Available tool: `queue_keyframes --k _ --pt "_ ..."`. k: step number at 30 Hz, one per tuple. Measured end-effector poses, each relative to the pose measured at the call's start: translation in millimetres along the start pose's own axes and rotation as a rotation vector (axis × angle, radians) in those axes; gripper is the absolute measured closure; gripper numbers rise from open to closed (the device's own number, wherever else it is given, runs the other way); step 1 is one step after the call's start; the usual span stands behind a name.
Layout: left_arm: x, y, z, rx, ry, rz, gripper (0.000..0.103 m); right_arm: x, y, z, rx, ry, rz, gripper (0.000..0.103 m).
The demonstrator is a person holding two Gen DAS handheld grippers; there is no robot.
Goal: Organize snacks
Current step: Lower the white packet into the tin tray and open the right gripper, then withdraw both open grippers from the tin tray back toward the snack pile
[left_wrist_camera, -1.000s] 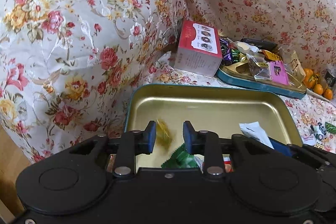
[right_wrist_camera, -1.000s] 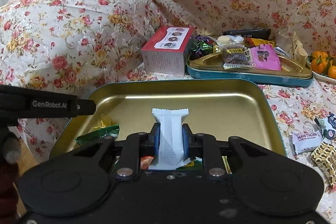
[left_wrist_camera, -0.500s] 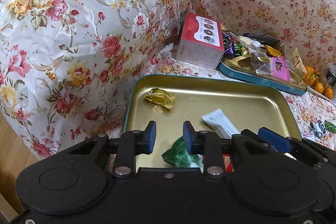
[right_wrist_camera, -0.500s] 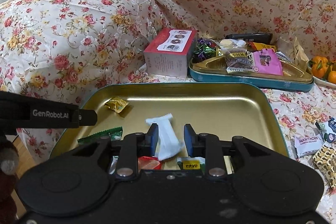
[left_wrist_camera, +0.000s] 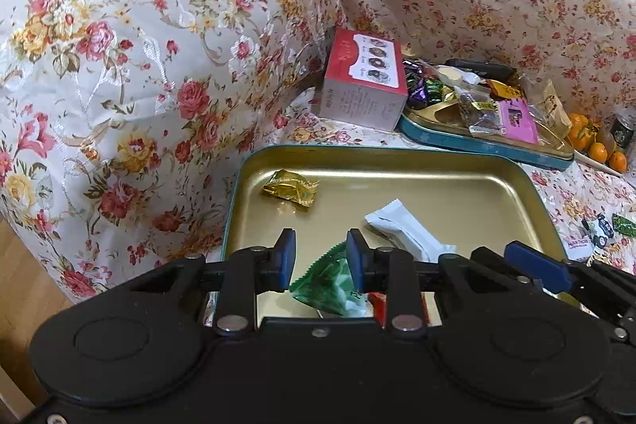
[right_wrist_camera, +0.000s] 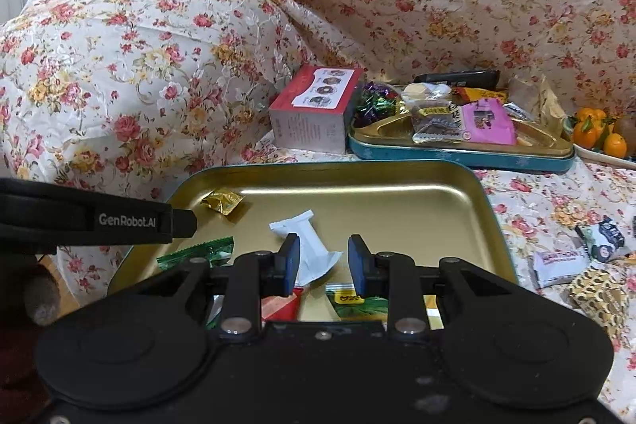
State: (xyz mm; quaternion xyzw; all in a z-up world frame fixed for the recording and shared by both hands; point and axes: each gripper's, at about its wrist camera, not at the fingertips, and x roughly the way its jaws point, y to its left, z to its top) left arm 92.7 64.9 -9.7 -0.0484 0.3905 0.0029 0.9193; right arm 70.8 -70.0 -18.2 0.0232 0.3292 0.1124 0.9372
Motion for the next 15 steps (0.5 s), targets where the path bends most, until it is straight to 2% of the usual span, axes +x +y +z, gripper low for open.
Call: queue_keyframes --k 6,15 --pt "-8.9 -13.2 -3.4 0.024 -0.001 -0.04 0.064 -20.5 -11.6 -4.6 0.005 -0.016 -0.017 0.074" --pt "-25.0 -46.1 -14.8 0.115 -0.022 -0.091 0.064 -56.1 -40.5 -21.3 0.025 -0.023 -0.072 0.074"
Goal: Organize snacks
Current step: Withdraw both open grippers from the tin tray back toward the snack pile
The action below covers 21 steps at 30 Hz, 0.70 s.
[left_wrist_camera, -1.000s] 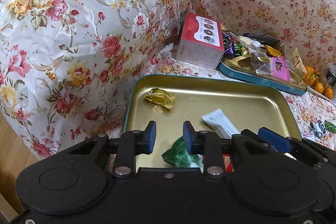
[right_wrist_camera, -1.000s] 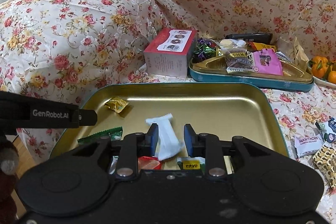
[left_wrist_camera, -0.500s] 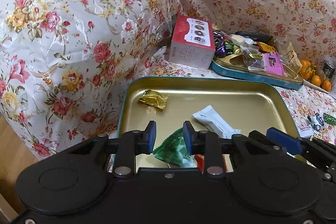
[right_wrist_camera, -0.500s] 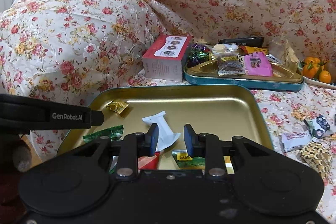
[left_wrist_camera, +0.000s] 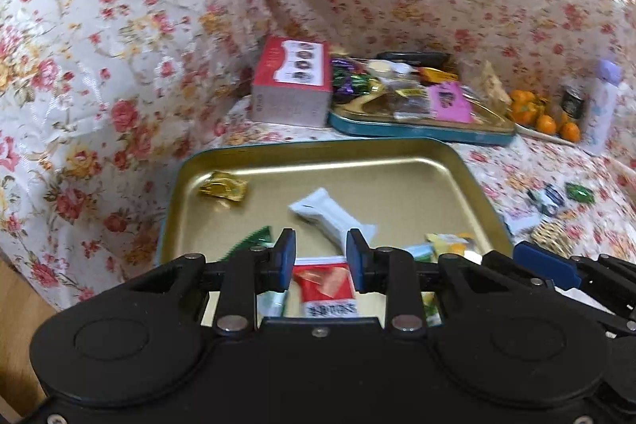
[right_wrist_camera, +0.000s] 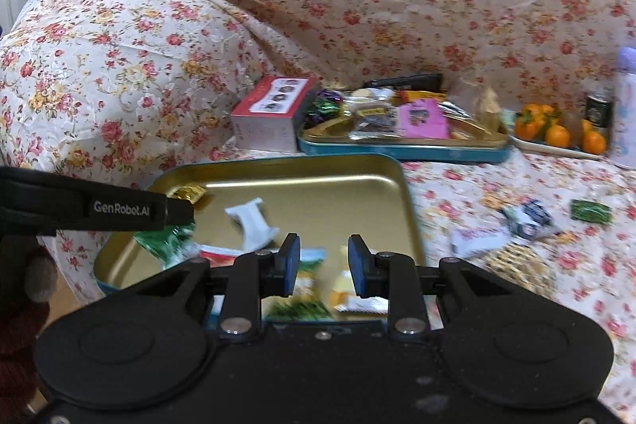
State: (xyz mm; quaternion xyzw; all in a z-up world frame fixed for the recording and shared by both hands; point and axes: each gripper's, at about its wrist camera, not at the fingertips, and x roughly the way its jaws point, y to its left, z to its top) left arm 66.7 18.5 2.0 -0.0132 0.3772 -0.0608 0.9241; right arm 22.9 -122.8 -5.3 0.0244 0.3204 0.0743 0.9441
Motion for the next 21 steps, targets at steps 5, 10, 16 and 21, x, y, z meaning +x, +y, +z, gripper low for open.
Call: queue_keyframes --k 5,10,16,21 --pt "-6.3 -20.8 -6.9 0.057 0.0 -0.039 0.064 -19.7 -24.4 -15.3 0.02 0.01 -0.049 0.074" --pt "-14.4 -43.8 -15.0 0.107 0.002 -0.09 0.064 -36.3 -52.8 -34.2 0.047 0.028 -0.115 0.074" --pt "-24.3 -75.5 -27.4 0.179 0.009 -0.153 0.064 -47.1 -88.1 -54.5 0.108 0.059 -0.193 0.074" --pt "-31.0 -104.9 -40.5 0.275 -0.016 -0.158 0.064 -54.3 -110.5 -65.3 0.139 0.068 -0.228 0.074"
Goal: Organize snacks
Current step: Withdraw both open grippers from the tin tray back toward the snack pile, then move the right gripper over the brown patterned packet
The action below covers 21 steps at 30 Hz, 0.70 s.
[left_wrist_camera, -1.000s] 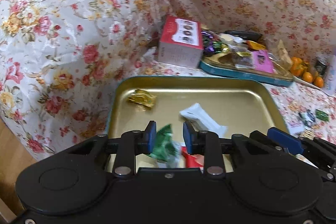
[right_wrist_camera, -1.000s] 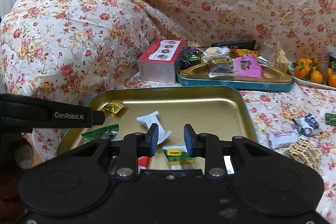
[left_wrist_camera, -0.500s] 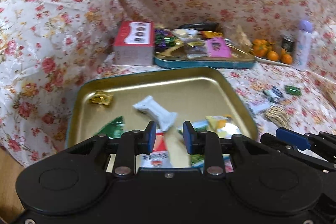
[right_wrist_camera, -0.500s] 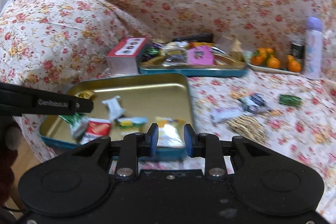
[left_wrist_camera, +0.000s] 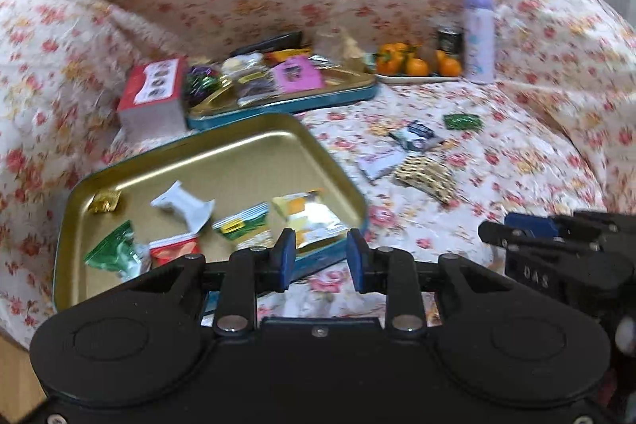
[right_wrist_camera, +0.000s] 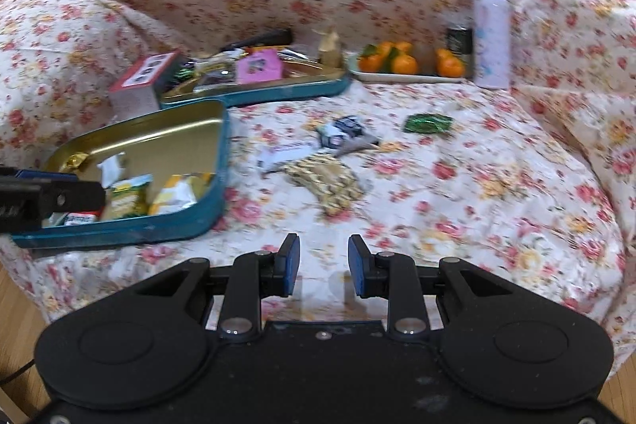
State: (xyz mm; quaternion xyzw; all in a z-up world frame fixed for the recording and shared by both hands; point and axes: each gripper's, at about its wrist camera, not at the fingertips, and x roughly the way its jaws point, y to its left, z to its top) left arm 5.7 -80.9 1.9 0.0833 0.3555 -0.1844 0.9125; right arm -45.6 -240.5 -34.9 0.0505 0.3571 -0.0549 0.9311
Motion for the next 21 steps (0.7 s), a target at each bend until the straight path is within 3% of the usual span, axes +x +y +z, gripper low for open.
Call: queue_keyframes --k 9,21 --pt "8.3 -50.0 -8.8 0.072 0.016 -0.033 0.064 5.3 -24.3 3.2 0.039 -0.005 -0.016 0.073" --pt "48.4 -79.9 -7.7 0.016 0.09 -0.027 0.064 18.0 -40.4 11.0 0.062 -0.005 0.004 0.071"
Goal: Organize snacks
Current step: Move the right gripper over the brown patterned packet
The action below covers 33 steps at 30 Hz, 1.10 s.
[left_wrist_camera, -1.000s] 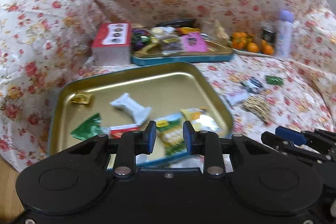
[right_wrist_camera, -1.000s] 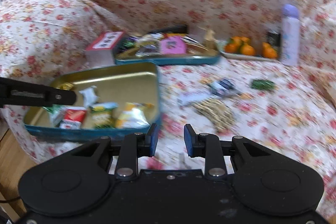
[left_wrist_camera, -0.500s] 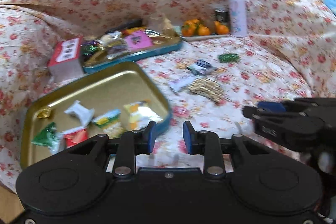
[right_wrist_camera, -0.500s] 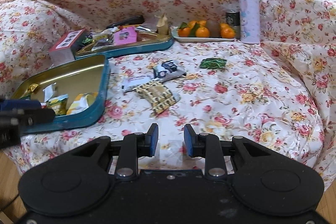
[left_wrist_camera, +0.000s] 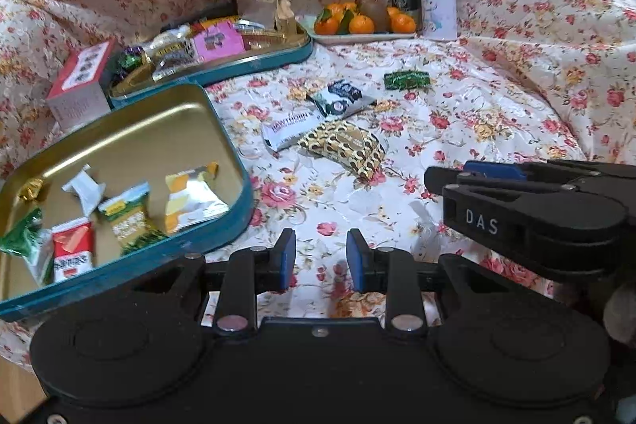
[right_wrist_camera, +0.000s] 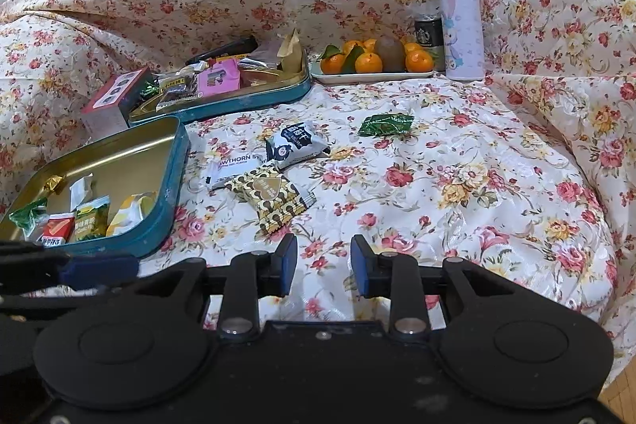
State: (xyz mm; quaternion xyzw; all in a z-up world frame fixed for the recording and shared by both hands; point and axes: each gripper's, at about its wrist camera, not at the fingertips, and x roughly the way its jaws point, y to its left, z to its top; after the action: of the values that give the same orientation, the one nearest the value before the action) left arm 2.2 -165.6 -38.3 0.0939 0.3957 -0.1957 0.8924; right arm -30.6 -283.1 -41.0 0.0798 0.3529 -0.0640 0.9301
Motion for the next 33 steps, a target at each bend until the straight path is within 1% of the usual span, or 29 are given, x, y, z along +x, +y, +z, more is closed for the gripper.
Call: queue_keyframes --k 7,9,12,17,20,22,26,30,33 --pt "18.7 -4.3 0.4 -0.028 0.04 0.01 0.064 15.5 6.1 14.9 -0.059 -0.019 0.045 0.062" --pt "23.5 -3.2 -0.3 -0.04 0.056 0.012 0.064 21.2 10.2 20.7 -0.09 -0.029 0.064 0.06" --pt "29.6 -0.2 -2.3 -0.059 0.078 0.016 0.063 31.1 17.4 28.6 -0.157 -0.036 0.096 0.055" --pt "32.0 0.6 0.0 -0.075 0.074 0.018 0.063 47.1 29.6 36.8 -0.276 -0.037 0.136 0.052" --pt "33.4 0.6 0.4 -0.074 0.075 0.017 0.062 56.5 33.6 40.2 -0.324 -0.027 0.158 0.051" --pt "34.8 0.6 1.2 -0.075 0.079 0.018 0.062 62.1 35.2 41.1 -0.351 -0.014 0.169 0.048" --pt "36.6 2.1 2.3 -0.083 0.085 0.014 0.06 78.0 36.1 43.4 -0.381 0.024 0.186 0.048" --pt "39.5 6.3 4.2 -0.109 0.095 0.003 0.058 88.1 31.3 42.8 -0.367 0.06 0.205 0.049" --pt "40.1 4.4 4.1 -0.103 0.094 0.01 0.058 93.9 28.6 38.8 -0.371 0.076 0.186 0.054"
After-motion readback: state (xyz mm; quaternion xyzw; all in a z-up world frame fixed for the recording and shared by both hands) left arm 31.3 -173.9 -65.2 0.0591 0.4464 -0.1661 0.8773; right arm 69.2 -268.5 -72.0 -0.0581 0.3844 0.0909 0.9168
